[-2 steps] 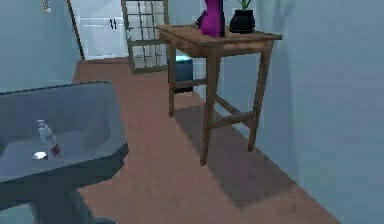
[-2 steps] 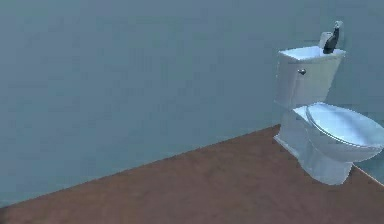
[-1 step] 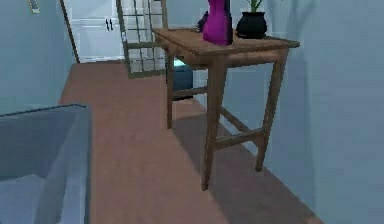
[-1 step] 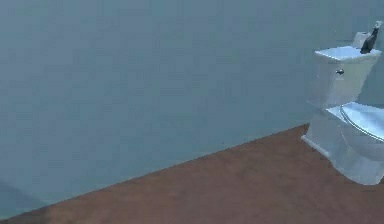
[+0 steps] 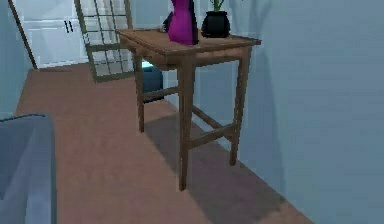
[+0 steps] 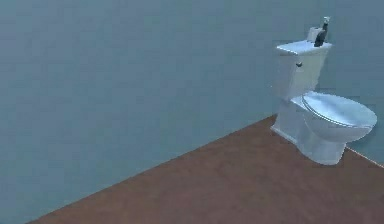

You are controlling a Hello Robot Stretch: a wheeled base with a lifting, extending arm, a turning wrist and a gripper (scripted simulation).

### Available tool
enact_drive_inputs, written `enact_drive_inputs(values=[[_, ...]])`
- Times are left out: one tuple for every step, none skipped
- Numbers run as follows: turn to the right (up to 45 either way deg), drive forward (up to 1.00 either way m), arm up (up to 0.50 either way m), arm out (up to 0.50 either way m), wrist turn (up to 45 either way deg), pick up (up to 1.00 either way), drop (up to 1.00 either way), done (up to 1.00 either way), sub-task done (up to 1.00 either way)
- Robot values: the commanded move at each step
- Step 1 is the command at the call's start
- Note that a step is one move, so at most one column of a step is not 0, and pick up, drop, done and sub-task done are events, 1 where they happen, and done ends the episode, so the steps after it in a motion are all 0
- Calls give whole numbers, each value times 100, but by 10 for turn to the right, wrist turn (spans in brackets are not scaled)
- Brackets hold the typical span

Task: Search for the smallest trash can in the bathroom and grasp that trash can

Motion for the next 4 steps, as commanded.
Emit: enact_drive_inputs(values=[[0,30,0,0,0,0,0,0,0],[-240,0,0,0,0,0,0,0,0],[0,80,0,0,0,0,0,0,0],[-150,0,0,0,0,0,0,0,0]])
